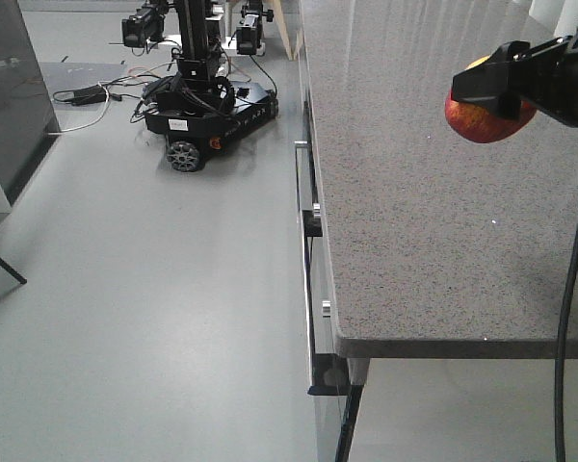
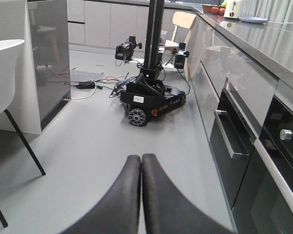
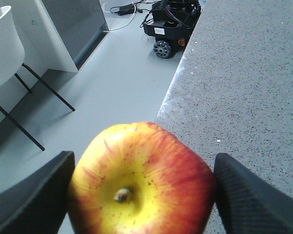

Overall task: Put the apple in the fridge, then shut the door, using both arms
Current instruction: 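Lift the apple off the counter with the right gripper, then drive the base away from the counter holding the apple in the right gripper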

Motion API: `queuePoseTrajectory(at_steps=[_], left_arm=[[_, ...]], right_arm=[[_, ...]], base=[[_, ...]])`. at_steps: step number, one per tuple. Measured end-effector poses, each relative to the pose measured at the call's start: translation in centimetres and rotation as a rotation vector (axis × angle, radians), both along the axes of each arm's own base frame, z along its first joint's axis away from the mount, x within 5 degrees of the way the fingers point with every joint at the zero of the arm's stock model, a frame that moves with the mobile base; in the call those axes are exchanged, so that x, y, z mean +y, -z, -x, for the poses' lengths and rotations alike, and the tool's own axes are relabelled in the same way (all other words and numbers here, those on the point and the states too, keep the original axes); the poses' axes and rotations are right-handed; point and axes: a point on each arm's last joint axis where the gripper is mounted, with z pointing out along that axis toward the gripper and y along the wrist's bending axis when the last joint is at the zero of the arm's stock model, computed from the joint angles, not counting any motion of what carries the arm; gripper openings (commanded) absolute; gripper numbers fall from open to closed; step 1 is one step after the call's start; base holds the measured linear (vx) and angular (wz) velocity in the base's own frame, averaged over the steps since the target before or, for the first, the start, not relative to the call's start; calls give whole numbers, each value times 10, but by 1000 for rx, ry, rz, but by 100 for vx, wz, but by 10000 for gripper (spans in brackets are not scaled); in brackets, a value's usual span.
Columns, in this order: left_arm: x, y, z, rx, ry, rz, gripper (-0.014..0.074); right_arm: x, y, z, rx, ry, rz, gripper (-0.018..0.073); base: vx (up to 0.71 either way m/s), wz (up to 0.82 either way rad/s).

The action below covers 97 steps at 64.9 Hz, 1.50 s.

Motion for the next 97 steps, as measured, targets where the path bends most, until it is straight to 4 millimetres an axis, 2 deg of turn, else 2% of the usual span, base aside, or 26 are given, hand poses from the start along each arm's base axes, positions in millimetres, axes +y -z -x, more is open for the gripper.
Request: queuePoseTrajectory(at_steps=[54,97], left_arm=[[0,0,0,0,0,0,-5],[0,0,0,0,0,0,-5]], right_arm=[[0,0,0,1,0,2,-5],[0,0,0,1,0,2,-5]], base=[[0,4],[1,50]])
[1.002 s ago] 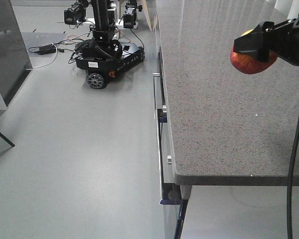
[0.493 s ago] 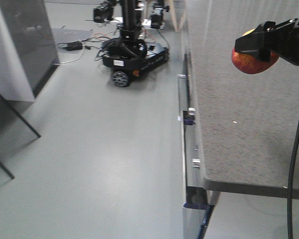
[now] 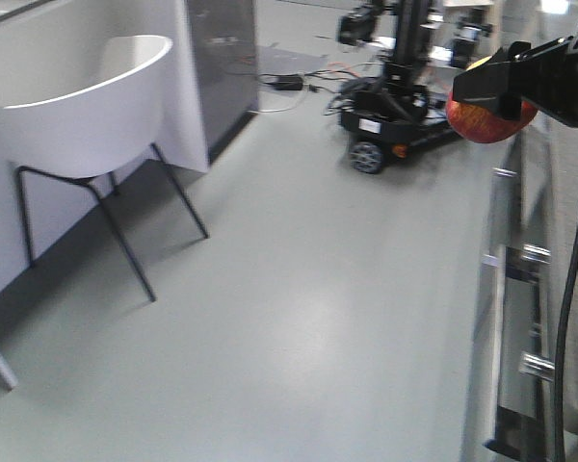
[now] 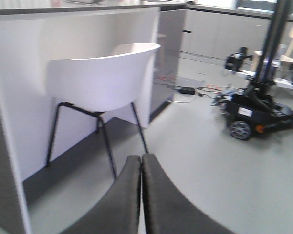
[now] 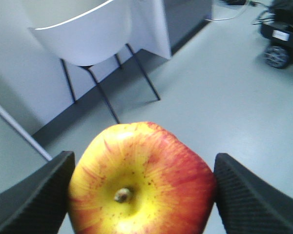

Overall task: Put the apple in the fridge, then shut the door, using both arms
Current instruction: 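Drive the base away from the counter holding the apple in the right gripper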

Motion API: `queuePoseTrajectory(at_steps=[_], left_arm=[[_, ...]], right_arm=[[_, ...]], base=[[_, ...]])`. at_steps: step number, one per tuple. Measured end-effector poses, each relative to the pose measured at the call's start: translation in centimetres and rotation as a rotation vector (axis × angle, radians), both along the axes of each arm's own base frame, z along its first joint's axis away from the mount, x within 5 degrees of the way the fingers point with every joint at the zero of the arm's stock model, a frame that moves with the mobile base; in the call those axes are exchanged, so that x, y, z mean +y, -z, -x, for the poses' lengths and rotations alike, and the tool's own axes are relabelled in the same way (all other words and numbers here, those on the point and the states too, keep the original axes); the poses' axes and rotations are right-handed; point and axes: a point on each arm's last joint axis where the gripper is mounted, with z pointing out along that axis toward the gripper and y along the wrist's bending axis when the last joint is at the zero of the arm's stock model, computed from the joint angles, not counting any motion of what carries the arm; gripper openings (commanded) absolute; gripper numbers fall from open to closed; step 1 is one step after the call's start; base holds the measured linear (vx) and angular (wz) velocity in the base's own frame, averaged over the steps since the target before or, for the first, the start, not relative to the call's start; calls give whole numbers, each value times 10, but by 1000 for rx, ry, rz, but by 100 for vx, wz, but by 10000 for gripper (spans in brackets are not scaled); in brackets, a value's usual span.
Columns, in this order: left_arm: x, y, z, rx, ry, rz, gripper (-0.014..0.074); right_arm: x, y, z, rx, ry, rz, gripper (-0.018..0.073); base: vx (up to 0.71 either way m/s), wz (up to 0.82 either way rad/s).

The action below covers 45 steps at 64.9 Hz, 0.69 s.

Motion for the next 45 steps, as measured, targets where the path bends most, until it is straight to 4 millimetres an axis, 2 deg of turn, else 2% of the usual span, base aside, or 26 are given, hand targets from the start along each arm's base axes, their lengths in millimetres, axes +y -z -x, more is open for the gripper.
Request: queuePoseTrajectory(at_steps=[45], left_arm=[[0,0,0,0,0,0,-5]], right_arm=[[0,0,0,0,0,0,-5]], base=[[1,55]])
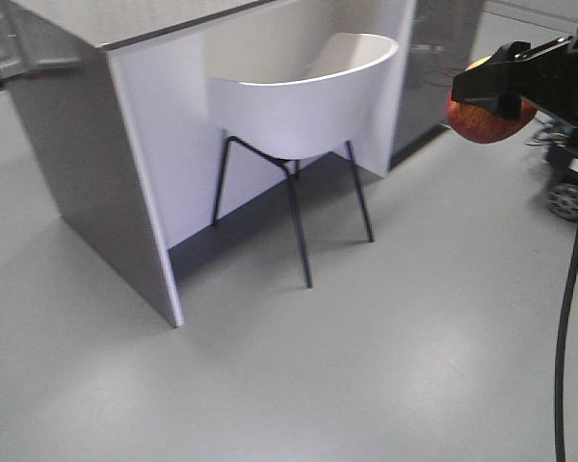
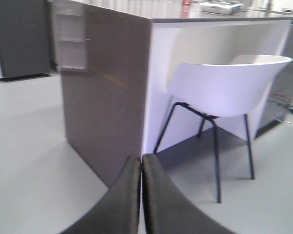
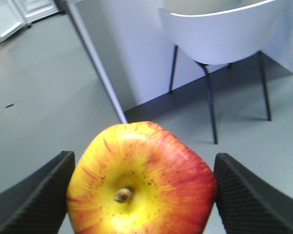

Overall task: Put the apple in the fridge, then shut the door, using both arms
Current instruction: 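Drive the base away from the counter holding the apple in the right gripper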

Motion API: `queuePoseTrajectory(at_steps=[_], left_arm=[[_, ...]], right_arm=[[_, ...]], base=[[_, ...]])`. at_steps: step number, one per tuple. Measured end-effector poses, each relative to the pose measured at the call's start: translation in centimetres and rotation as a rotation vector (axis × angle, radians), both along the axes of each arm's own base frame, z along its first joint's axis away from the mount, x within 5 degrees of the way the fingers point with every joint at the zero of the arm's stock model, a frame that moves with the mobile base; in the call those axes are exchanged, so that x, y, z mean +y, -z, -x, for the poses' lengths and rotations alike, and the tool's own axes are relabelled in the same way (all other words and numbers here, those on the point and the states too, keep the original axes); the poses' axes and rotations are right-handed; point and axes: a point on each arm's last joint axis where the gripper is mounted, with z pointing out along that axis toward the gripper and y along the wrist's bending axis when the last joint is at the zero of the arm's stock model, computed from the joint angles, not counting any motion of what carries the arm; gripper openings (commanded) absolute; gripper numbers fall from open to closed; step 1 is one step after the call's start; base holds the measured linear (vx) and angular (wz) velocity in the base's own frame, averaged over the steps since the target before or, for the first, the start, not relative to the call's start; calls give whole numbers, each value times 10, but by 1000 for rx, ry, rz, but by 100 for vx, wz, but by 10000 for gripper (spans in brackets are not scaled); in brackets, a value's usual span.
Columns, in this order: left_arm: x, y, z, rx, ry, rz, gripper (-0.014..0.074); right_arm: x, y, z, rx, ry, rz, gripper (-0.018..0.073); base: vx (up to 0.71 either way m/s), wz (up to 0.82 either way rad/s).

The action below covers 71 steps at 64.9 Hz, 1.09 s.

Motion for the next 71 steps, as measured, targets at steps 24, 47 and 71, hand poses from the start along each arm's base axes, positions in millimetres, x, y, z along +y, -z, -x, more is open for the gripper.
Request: queuePoseTrajectory(at_steps=[24,47,71], left_arm=[[0,0,0,0,0,0,-5],[0,0,0,0,0,0,-5],[0,0,0,0,0,0,-5]], right_arm=[[0,0,0,0,0,0,-5],[0,0,0,0,0,0,-5],[0,0,0,0,0,0,-5]], base=[[0,55],[1,45],[2,38]])
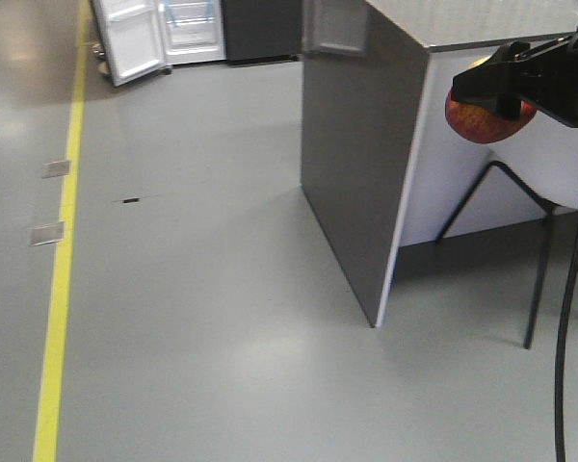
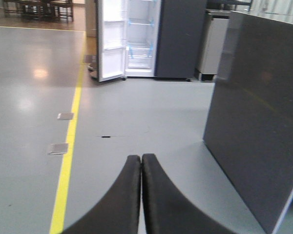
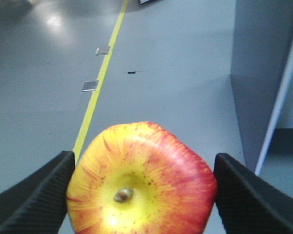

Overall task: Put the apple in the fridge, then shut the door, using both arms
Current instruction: 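Drive the base away from the counter holding the apple in the right gripper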

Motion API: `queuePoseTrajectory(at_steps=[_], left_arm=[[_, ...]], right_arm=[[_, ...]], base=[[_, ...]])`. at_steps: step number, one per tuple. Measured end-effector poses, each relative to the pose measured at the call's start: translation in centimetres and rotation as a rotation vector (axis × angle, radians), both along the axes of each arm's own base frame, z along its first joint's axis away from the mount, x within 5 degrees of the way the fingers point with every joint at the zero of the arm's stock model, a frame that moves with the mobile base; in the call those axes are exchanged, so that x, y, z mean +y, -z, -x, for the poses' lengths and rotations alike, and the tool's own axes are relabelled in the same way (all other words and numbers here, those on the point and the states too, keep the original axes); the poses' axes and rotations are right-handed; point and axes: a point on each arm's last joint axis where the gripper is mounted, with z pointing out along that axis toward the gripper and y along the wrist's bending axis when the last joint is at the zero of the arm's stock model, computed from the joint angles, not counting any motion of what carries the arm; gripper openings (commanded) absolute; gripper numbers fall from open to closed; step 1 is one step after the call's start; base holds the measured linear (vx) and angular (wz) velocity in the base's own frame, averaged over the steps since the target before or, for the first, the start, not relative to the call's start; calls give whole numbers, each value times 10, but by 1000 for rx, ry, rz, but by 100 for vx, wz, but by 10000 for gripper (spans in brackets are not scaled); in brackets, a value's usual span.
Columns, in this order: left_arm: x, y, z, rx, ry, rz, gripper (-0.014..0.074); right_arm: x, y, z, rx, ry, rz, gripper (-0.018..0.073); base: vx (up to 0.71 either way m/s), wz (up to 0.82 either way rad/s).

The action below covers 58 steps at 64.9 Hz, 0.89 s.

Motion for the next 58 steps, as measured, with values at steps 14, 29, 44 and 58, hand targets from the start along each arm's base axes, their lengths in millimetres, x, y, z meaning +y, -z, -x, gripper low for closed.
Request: queuePoseTrajectory(at_steps=[14,29,44,58], left_arm=[[0,0,0,0,0,0,-5],[0,0,0,0,0,0,-5],[0,0,0,0,0,0,-5],[0,0,0,0,0,0,-5]], right_arm=[[0,0,0,0,0,0,-5],[0,0,0,0,0,0,-5],[0,0,0,0,0,0,-5],[0,0,0,0,0,0,-5]], base=[[5,37],[8,37],[10,38],[13,32]])
